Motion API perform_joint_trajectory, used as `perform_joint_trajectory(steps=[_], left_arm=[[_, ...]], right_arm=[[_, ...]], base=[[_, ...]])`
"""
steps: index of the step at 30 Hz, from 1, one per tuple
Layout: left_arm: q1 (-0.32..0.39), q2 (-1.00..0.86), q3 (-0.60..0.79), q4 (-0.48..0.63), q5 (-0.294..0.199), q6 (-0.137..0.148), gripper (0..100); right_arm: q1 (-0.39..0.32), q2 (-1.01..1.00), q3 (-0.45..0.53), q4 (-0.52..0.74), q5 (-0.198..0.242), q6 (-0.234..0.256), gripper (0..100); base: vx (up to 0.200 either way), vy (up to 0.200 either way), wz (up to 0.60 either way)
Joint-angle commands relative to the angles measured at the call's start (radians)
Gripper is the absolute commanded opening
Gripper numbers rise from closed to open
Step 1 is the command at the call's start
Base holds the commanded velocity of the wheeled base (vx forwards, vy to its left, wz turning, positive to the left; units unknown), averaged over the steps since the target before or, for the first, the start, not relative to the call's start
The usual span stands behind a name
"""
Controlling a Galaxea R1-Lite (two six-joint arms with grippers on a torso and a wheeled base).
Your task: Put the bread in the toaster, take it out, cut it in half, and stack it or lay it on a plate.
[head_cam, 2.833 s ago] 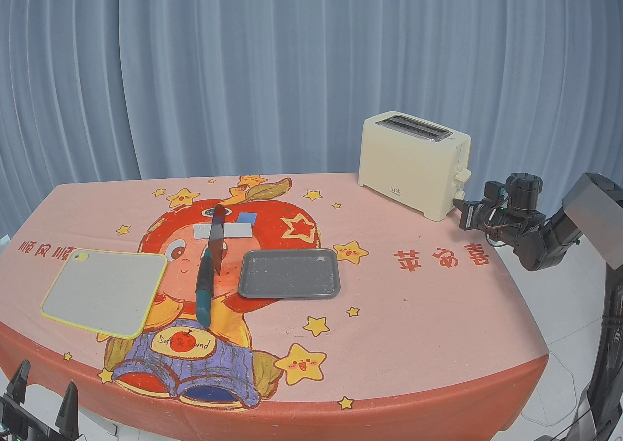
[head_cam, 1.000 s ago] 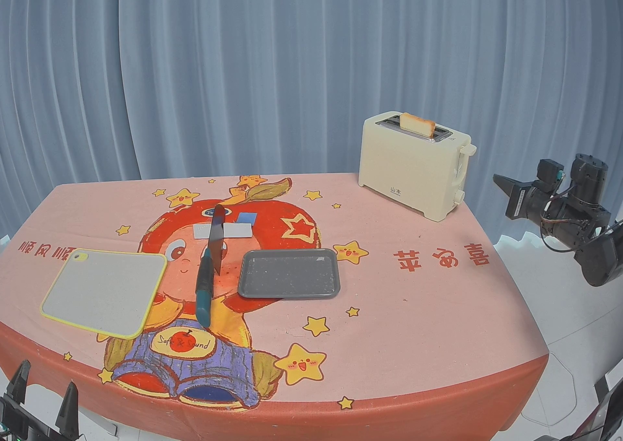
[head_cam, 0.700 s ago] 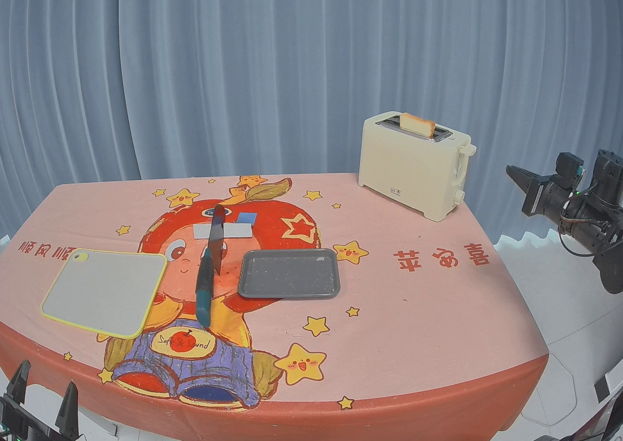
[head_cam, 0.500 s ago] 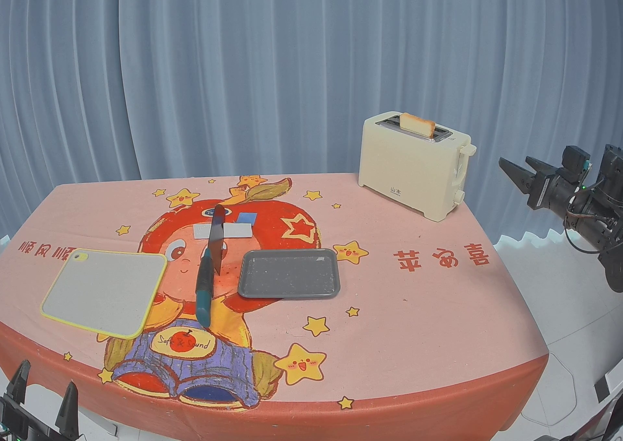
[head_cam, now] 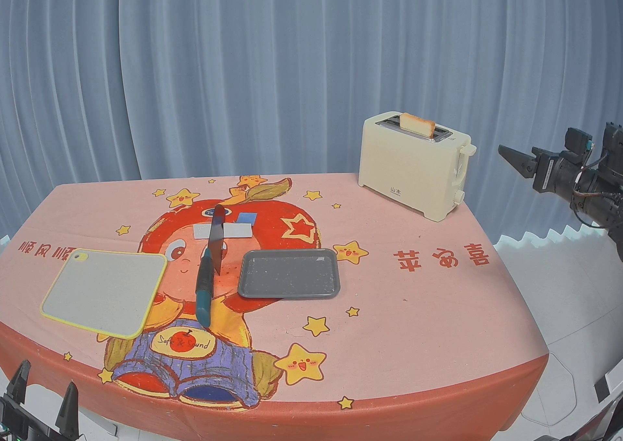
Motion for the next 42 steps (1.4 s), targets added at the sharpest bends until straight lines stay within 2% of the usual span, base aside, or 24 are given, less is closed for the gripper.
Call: perform_joint_trajectory(steps=[1,15,18,20,26,32,37,42], left_arm=[[0.001,-0.016,0.018,-0.001,0.000,0.001,100],[0.001,-0.016,0.018,0.001,0.000,-0.001,100],[0.001,-0.016,0.018,0.001,0.000,-0.001,100],[0.001,-0.016,0.018,-0.001,0.000,-0.001,100],[0.001,-0.016,0.018,-0.001,0.000,-0.001,100],[0.001,-0.016,0.018,-0.001,0.000,-0.001,100],[0.001,-0.016,0.018,0.001,0.000,-0.001,100],[0.001,-0.016,0.018,0.001,0.000,-0.001,100]], right_arm=[[0.004,-0.019,-0.084,0.068,0.002,-0.002,100],[0.017,0.015,-0.218,0.191,0.002,-0.019,100],[0.016,0.041,-0.224,0.189,0.003,-0.051,100],[0.016,0.047,-0.230,0.191,0.005,-0.053,100],[0.040,0.088,-0.247,0.192,0.052,-0.060,100],[0.074,0.165,-0.290,0.192,0.055,-0.068,100],[0.102,0.245,-0.370,0.194,0.054,-0.068,100],[0.106,0.361,-0.505,0.196,0.051,-0.077,100]], base=[[0.000,0.000,0.00],[0.000,0.000,0.00],[0.000,0.000,0.00],[0.000,0.000,0.00],[0.000,0.000,0.00],[0.000,0.000,0.00],[0.000,0.000,0.00],[0.000,0.000,0.00]])
